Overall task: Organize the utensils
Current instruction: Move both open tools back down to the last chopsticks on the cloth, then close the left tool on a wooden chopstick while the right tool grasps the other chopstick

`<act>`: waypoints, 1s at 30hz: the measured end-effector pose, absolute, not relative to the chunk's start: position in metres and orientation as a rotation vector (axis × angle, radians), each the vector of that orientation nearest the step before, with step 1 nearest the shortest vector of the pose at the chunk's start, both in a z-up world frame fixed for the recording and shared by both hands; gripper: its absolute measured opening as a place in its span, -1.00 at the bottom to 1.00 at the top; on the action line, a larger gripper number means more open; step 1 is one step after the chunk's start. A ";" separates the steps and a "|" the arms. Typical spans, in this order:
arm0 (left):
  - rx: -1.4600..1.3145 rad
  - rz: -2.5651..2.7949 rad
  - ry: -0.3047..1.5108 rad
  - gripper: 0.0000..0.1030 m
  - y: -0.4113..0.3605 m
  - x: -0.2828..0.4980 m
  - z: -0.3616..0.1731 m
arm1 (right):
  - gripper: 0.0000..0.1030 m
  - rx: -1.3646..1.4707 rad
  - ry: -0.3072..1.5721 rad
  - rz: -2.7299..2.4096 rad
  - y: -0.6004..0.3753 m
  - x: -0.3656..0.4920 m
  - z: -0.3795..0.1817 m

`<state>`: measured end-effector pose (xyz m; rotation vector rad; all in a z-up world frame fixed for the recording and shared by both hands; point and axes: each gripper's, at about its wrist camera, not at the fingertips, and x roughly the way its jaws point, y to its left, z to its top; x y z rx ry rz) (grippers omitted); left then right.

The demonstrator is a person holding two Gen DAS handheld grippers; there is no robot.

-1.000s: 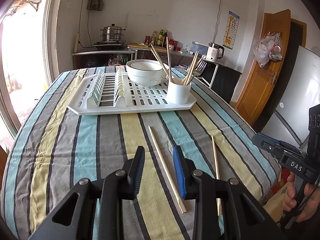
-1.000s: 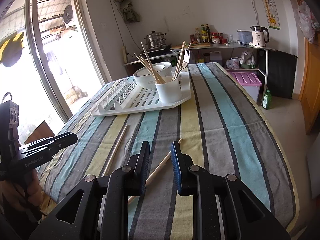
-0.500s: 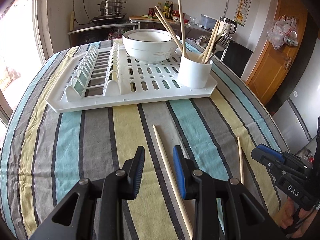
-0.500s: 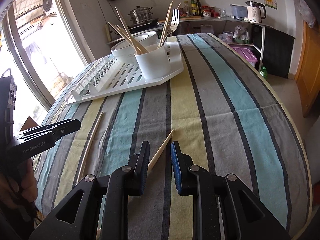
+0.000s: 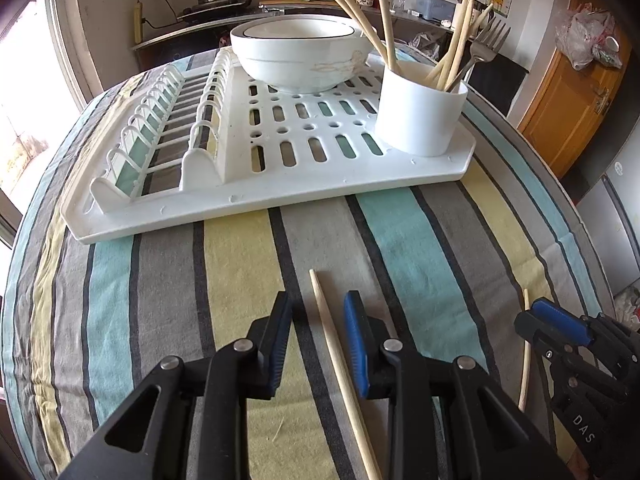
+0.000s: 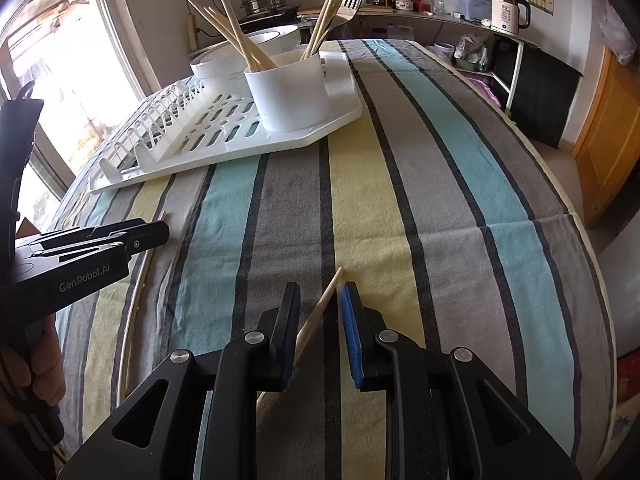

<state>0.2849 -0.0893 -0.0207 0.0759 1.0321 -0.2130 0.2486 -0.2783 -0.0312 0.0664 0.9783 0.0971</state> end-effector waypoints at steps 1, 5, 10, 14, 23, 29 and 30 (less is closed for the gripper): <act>0.081 -0.210 1.036 -0.53 -0.091 0.286 -0.021 | -0.61 0.055 0.980 0.090 -0.277 0.249 -0.031; 0.090 -0.212 1.043 -0.70 -0.095 0.287 -0.020 | -0.79 0.020 0.987 0.073 -0.275 0.251 -0.031; 0.130 -0.210 1.038 -0.87 -0.103 0.284 -0.019 | -0.89 0.022 0.988 0.084 -0.275 0.251 -0.031; 0.145 -0.215 1.033 -0.88 -0.104 0.284 -0.020 | -0.92 0.037 0.990 0.110 -0.276 0.253 -0.030; 0.133 -0.266 0.970 -0.89 -0.101 0.281 0.004 | -0.92 0.085 0.913 0.174 -0.279 0.255 -0.006; 0.108 -0.285 0.897 -0.90 -0.094 0.278 0.036 | -0.92 0.099 0.820 0.188 -0.287 0.255 0.027; 0.099 -0.289 0.883 -0.90 -0.091 0.278 0.042 | -0.92 0.101 0.803 0.187 -0.288 0.254 0.033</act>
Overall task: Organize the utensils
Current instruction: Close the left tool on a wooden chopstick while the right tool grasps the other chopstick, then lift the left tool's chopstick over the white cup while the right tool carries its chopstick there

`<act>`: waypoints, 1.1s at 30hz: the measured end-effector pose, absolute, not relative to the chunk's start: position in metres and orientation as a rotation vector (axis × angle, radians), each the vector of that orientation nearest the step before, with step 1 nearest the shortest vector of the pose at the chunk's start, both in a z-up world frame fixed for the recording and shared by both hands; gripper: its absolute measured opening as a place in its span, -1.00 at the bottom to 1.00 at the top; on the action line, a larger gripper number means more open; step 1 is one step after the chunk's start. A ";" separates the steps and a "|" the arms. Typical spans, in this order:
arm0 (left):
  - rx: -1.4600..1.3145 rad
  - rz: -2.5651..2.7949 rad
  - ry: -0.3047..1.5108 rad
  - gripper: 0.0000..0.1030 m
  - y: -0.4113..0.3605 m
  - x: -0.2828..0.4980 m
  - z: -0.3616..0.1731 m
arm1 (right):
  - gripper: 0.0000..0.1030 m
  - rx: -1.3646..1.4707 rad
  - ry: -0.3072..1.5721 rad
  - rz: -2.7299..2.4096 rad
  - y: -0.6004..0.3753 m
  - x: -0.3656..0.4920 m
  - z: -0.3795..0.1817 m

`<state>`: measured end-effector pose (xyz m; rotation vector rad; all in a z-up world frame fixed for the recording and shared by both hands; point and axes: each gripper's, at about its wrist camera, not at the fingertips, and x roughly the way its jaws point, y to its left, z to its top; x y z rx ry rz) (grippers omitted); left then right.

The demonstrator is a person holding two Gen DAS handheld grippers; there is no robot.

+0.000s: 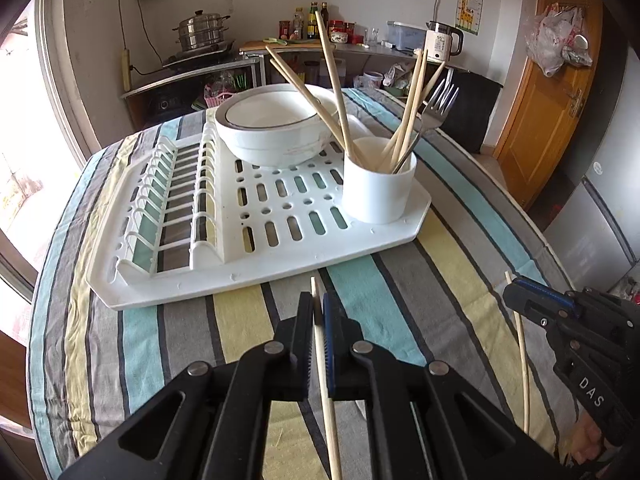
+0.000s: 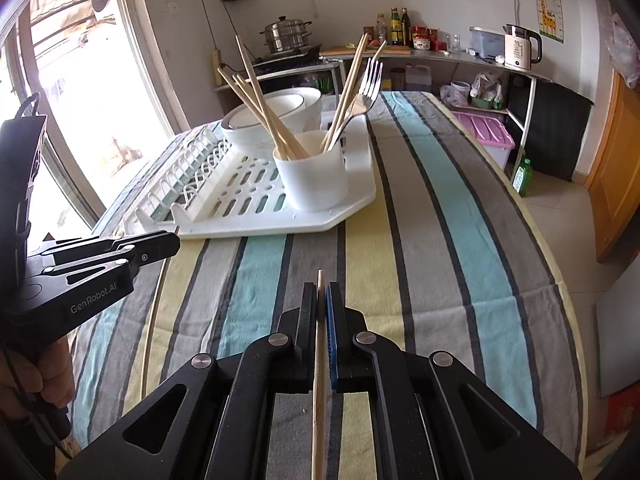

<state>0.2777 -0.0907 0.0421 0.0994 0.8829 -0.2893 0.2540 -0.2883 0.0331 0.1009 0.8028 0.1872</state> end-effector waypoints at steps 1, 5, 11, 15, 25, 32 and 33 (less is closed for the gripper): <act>0.091 -0.293 0.869 -0.90 -0.089 0.277 0.048 | -0.92 0.104 0.786 0.188 -0.290 0.253 0.039; 0.063 -0.305 0.813 -0.90 -0.082 0.269 0.071 | -0.92 0.113 0.724 0.192 -0.296 0.248 0.059; 0.045 -0.329 0.732 -0.91 -0.072 0.247 0.097 | -0.92 0.123 0.649 0.205 -0.299 0.231 0.080; 0.032 -0.342 0.693 -0.91 -0.066 0.229 0.103 | -0.92 0.123 0.622 0.217 -0.299 0.219 0.085; 0.014 -0.356 0.634 -0.91 -0.051 0.193 0.115 | -0.92 0.096 0.575 0.247 -0.297 0.192 0.095; -0.002 -0.352 0.624 -0.91 -0.045 0.189 0.122 | -0.92 0.100 0.537 0.248 -0.303 0.190 0.106; -0.005 -0.354 0.618 -0.91 -0.046 0.189 0.124 | -0.92 0.098 0.531 0.247 -0.304 0.191 0.108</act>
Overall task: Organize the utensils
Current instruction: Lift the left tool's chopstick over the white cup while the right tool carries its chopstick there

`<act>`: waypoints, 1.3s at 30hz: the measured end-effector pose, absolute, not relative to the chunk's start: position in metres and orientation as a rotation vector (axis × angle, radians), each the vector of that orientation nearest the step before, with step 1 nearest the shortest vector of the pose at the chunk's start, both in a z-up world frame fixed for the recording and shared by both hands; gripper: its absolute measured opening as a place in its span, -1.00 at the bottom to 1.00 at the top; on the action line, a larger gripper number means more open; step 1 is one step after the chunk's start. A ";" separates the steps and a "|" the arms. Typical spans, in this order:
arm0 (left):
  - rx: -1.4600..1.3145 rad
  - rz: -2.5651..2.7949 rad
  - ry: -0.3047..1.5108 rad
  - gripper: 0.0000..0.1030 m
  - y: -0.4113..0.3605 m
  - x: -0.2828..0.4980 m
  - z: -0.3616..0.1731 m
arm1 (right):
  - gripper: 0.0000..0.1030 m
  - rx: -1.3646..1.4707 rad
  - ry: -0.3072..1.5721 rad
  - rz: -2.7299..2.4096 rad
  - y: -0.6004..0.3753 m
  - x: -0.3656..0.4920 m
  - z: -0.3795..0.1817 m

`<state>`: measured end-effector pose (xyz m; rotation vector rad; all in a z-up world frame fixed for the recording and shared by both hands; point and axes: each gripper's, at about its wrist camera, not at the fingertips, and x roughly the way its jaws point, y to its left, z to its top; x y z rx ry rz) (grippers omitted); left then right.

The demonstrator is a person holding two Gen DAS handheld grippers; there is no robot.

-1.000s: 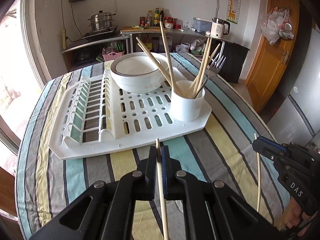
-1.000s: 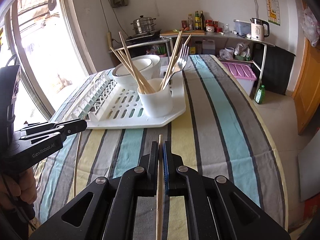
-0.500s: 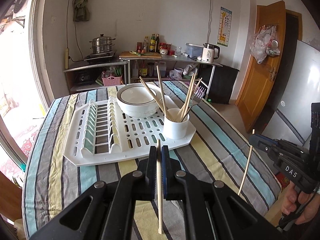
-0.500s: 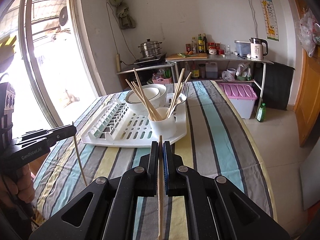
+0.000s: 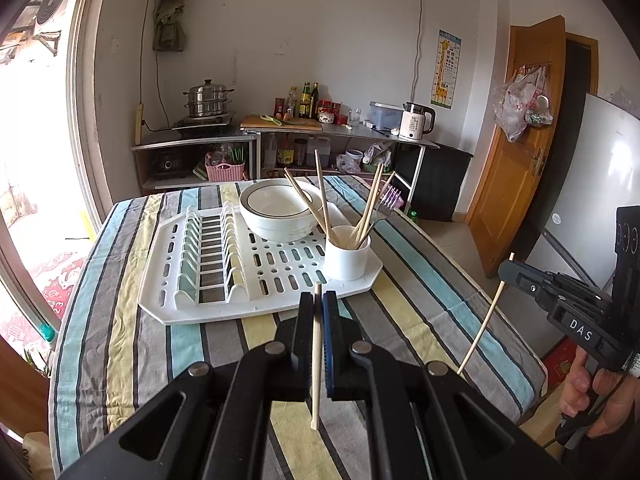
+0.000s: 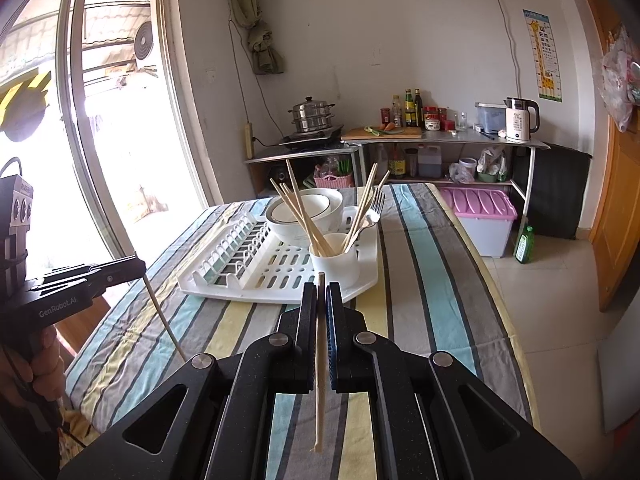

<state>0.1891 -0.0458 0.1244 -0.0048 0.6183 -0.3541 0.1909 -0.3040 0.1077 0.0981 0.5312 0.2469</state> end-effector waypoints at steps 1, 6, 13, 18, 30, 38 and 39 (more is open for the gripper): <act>-0.007 -0.359 0.612 -0.91 -0.047 0.189 0.127 | -0.92 0.098 0.526 0.248 -0.305 0.192 0.109; -0.018 -0.374 0.603 -0.91 -0.054 0.202 0.135 | -0.92 0.105 0.506 0.250 -0.305 0.202 0.114; -0.031 -0.393 0.605 -0.91 -0.069 0.236 0.144 | -0.92 0.102 0.466 0.260 -0.306 0.227 0.128; -0.052 -0.414 0.596 -0.91 -0.078 0.261 0.154 | -0.92 0.107 0.438 0.261 -0.305 0.251 0.138; -0.085 -0.442 0.532 -0.91 -0.095 0.315 0.184 | -0.92 0.118 0.365 0.263 -0.305 0.304 0.167; -0.082 -0.453 0.521 -0.91 -0.104 0.343 0.187 | -0.92 0.126 0.348 0.270 -0.301 0.332 0.168; -0.083 -0.455 0.521 -0.91 -0.104 0.347 0.186 | -0.92 0.128 0.348 0.272 -0.301 0.336 0.167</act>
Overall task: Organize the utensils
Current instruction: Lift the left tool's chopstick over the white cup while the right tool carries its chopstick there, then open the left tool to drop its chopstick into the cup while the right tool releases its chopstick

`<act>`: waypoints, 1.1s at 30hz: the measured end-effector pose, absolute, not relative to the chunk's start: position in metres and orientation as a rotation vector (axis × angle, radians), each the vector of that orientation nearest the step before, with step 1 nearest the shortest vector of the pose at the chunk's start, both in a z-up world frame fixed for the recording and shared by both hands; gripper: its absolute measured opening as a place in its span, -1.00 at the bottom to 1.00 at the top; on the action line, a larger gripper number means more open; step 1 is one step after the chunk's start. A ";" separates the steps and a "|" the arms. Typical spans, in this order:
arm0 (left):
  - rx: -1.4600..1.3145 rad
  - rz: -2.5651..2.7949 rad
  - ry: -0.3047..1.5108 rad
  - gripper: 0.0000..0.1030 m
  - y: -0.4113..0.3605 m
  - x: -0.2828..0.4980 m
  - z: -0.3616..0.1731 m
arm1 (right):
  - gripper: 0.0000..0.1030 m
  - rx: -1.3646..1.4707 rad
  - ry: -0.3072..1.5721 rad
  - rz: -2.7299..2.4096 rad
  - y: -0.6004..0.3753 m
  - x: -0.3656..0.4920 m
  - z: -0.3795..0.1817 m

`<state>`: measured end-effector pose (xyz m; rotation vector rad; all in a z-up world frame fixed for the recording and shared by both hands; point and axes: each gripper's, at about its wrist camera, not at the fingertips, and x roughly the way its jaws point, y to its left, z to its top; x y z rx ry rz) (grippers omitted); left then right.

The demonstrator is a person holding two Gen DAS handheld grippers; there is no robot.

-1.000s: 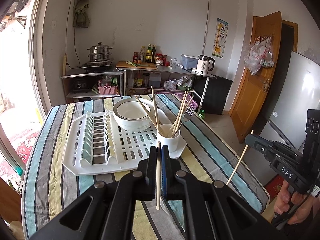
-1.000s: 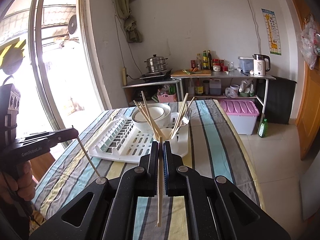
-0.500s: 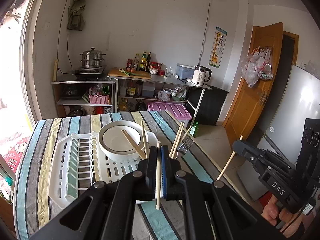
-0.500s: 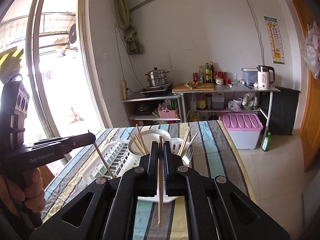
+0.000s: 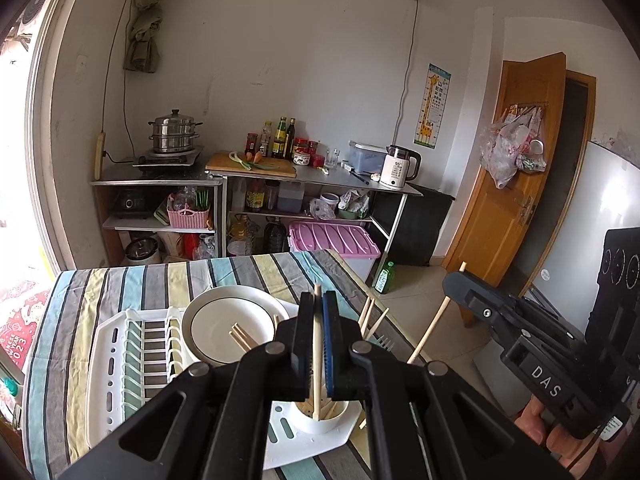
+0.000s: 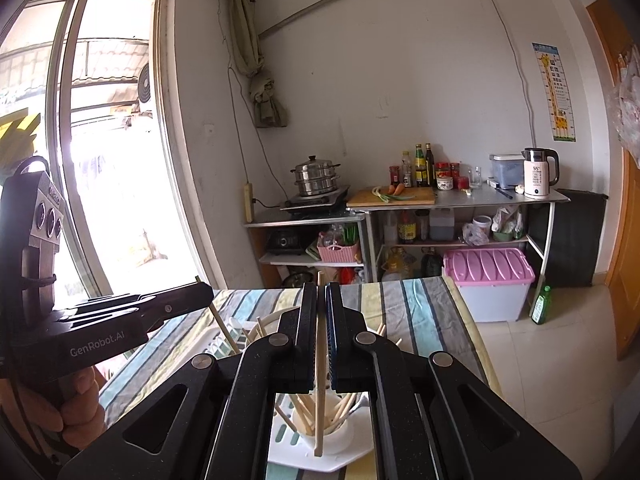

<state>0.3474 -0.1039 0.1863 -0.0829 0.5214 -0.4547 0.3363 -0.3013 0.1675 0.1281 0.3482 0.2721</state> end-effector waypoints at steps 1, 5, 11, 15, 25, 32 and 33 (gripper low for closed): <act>-0.082 -0.455 0.522 -0.91 -0.104 0.350 0.185 | -0.92 0.129 0.349 0.272 -0.301 0.339 0.166; -0.092 -0.461 0.523 -0.91 -0.105 0.359 0.181 | -0.92 0.137 0.352 0.273 -0.298 0.352 0.159; -0.108 -0.462 0.552 -0.91 -0.105 0.372 0.166 | -0.92 0.139 0.374 0.270 -0.296 0.367 0.145; -0.112 -0.461 0.581 -0.91 -0.105 0.377 0.153 | -0.92 0.143 0.404 0.264 -0.297 0.374 0.133; -0.109 -0.445 0.625 -0.91 -0.106 0.379 0.131 | -0.92 0.145 0.477 0.253 -0.298 0.383 0.104; -0.111 -0.430 0.619 -0.91 -0.103 0.375 0.129 | -0.92 0.147 0.487 0.240 -0.303 0.383 0.100; -0.115 -0.426 0.621 -0.91 -0.102 0.376 0.128 | -0.92 0.148 0.491 0.241 -0.304 0.384 0.101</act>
